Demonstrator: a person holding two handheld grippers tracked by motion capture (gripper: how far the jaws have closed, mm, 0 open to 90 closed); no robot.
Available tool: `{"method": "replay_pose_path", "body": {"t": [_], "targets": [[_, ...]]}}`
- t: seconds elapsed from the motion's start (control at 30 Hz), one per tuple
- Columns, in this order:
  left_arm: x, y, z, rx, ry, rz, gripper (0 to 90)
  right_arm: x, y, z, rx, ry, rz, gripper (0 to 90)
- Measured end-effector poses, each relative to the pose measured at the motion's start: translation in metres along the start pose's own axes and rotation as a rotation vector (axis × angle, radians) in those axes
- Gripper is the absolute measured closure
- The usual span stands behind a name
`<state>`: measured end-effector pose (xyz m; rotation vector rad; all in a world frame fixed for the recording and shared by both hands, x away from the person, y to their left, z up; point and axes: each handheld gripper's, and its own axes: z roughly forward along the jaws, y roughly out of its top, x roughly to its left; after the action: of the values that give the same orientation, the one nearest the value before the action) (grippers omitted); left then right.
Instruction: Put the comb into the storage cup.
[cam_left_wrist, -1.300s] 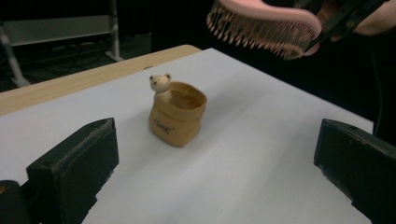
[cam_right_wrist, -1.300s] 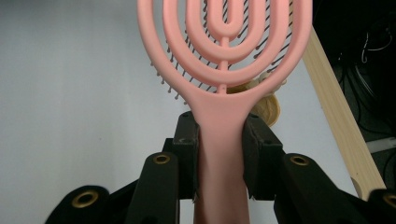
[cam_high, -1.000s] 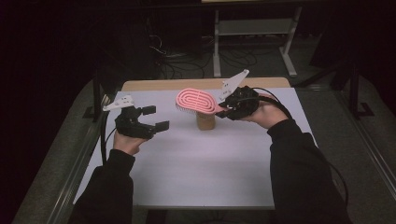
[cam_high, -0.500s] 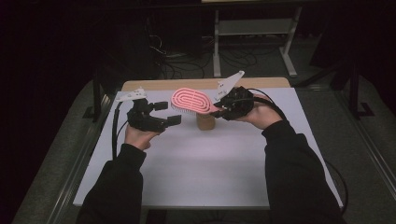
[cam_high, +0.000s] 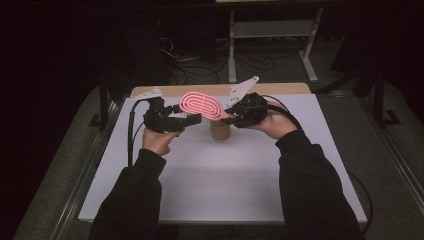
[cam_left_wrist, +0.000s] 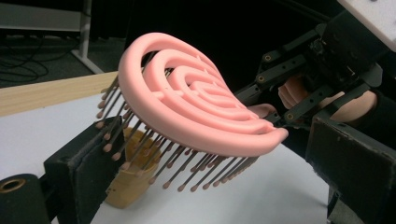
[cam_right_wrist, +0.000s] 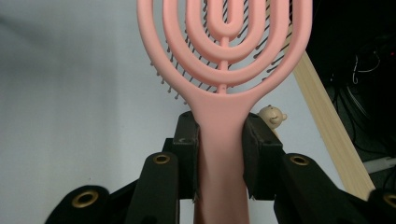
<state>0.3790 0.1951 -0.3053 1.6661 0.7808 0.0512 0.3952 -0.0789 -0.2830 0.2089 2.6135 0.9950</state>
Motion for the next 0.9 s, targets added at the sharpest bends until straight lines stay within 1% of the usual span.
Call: {"method": "replay_pose_path", "body": {"t": [0.03, 0.17, 0.27, 0.37, 0.43, 0.47, 0.53, 0.57, 0.67, 0.73, 0.8, 0.83, 0.87, 0.9], "targets": [[0.0, 0.0, 0.001, -0.002, -0.002, -0.003, 5.0, 0.0, 0.0, 0.0, -0.001, -0.002, -0.001, 68.2], [0.001, 0.002, 0.003, -0.026, -0.015, -0.036, 6.1, 0.0, 0.0, -0.001, -0.012, -0.01, -0.001, 68.2], [-0.001, 0.004, 0.005, -0.023, -0.003, -0.034, 6.1, 0.001, 0.001, 0.0, -0.02, -0.009, -0.003, 68.2], [-0.002, 0.005, 0.008, -0.021, -0.001, -0.044, 6.0, 0.001, 0.002, 0.0, -0.021, -0.015, -0.01, 68.2], [-0.002, 0.005, 0.009, -0.03, 0.002, -0.053, 6.1, 0.002, 0.002, 0.001, -0.027, -0.022, -0.009, 68.2], [-0.002, 0.005, 0.009, -0.036, -0.001, -0.063, 6.1, 0.002, 0.002, 0.001, -0.027, -0.022, -0.009, 68.2], [0.0, 0.006, 0.009, -0.051, -0.024, -0.094, 6.6, 0.002, 0.002, 0.001, -0.029, -0.029, -0.009, 68.2], [0.0, 0.006, 0.009, -0.056, -0.023, -0.103, 6.9, 0.002, 0.002, 0.002, -0.028, -0.032, -0.01, 68.1], [-0.001, 0.007, 0.01, -0.049, -0.003, -0.094, 9.4, 0.002, 0.002, 0.003, -0.028, -0.043, -0.012, 68.1], [-0.001, 0.007, 0.011, -0.044, 0.006, -0.099, 10.8, 0.003, 0.002, 0.003, -0.029, -0.044, -0.013, 68.2], [-0.001, 0.006, 0.011, -0.048, -0.006, -0.11, 14.5, 0.003, 0.002, 0.004, -0.03, -0.049, -0.017, 68.1], [-0.001, 0.006, 0.012, -0.048, -0.003, -0.116, 14.8, 0.003, 0.002, 0.005, -0.028, -0.052, -0.015, 68.2], [-0.001, 0.006, 0.012, -0.047, -0.009, -0.128, 16.4, 0.004, 0.002, 0.005, -0.026, -0.054, -0.017, 68.1], [0.0, 0.006, 0.012, -0.051, -0.026, -0.151, 18.4, 0.004, 0.003, 0.007, -0.025, -0.055, -0.021, 68.1]]}}
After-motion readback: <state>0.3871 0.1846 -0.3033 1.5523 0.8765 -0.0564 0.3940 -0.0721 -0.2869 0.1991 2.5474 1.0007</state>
